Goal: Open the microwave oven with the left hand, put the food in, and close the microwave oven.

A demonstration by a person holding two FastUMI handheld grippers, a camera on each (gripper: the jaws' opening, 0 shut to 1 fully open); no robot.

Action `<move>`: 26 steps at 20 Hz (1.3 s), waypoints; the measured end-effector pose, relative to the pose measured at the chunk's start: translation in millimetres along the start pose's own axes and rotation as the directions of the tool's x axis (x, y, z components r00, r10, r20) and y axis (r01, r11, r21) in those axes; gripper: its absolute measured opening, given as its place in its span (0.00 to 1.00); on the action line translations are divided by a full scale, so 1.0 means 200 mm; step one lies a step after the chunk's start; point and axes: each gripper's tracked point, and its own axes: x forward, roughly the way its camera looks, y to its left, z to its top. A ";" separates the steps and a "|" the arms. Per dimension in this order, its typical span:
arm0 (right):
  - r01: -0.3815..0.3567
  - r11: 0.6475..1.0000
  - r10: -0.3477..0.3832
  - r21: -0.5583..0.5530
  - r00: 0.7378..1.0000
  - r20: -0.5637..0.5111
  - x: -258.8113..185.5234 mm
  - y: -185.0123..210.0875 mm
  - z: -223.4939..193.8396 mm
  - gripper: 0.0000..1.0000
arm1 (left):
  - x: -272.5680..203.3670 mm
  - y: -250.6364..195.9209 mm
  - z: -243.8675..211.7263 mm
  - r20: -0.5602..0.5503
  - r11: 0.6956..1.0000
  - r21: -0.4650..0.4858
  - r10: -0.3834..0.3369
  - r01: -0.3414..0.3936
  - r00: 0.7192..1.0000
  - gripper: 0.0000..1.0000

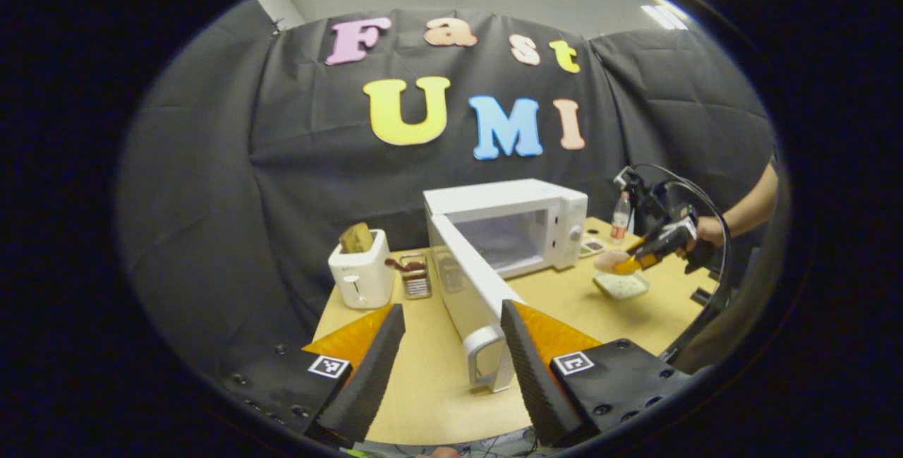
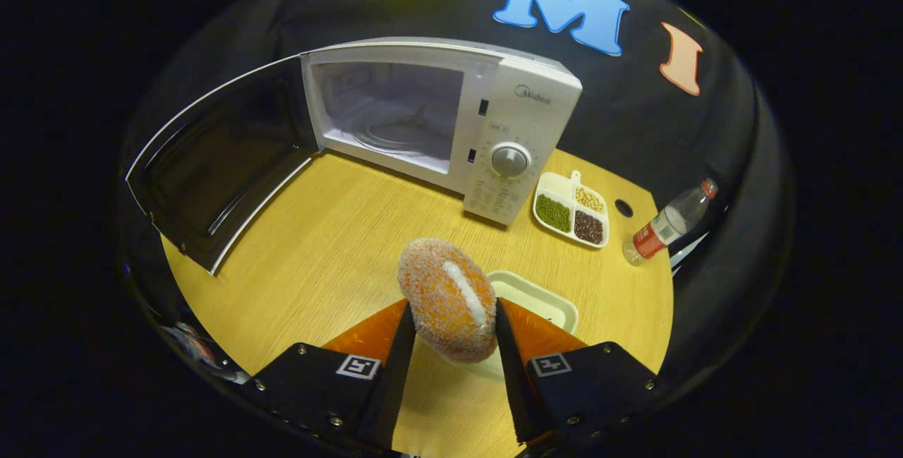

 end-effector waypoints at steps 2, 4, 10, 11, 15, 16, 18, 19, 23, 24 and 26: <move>0.029 0.999 -0.028 -0.031 0.999 0.030 -0.01 0.05 0.05 0.63 | -0.01 -0.09 0.10 0.050 1.000 -0.015 0.008 -0.008 0.999 0.90; 0.069 0.994 -0.064 -0.087 0.997 0.053 -0.02 0.07 0.10 0.63 | 0.00 -0.16 0.18 0.097 1.000 -0.031 0.006 -0.003 0.995 0.91; 0.281 0.877 -0.197 -0.391 0.950 0.241 -0.07 0.09 0.36 0.63 | 0.00 -0.07 0.33 0.176 0.990 -0.077 0.128 -0.116 0.976 0.99; 0.316 0.840 -0.206 -0.440 0.937 0.281 -0.07 0.09 0.41 0.63 | 0.03 -0.07 0.35 0.173 0.989 -0.081 0.140 -0.128 0.975 0.98; 0.366 0.724 -0.136 -0.585 0.907 0.398 -0.01 0.21 0.57 0.63 | 0.05 -0.11 0.41 0.172 0.981 -0.082 0.187 -0.175 0.967 0.96; 0.360 0.700 -0.107 -0.617 0.907 0.408 0.01 0.24 0.61 0.63 | 0.05 -0.12 0.43 0.175 0.978 -0.082 0.202 -0.190 0.964 0.96; 0.384 0.636 -0.079 -0.669 0.895 0.439 0.06 0.27 0.68 0.63 | 0.06 -0.15 0.46 0.172 0.969 -0.093 0.242 -0.229 0.955 0.96; 0.404 0.606 -0.069 -0.685 0.885 0.461 0.09 0.27 0.73 0.63 | 0.06 -0.16 0.46 0.166 0.964 -0.105 0.259 -0.245 0.951 0.97; 0.456 0.501 -0.021 -0.736 0.856 0.516 0.26 0.29 0.89 0.63 | 0.01 -0.19 0.48 0.147 0.937 -0.114 0.346 -0.331 0.927 0.97; 0.462 0.484 -0.009 -0.743 0.852 0.523 0.30 0.31 0.91 0.63 | -0.01 -0.19 0.49 0.141 0.930 -0.112 0.364 -0.350 0.921 0.97; 0.446 0.482 0.021 -0.754 0.854 0.520 0.42 0.35 0.92 0.63 | -0.04 -0.20 0.48 0.120 0.915 -0.108 0.399 -0.388 0.909 0.98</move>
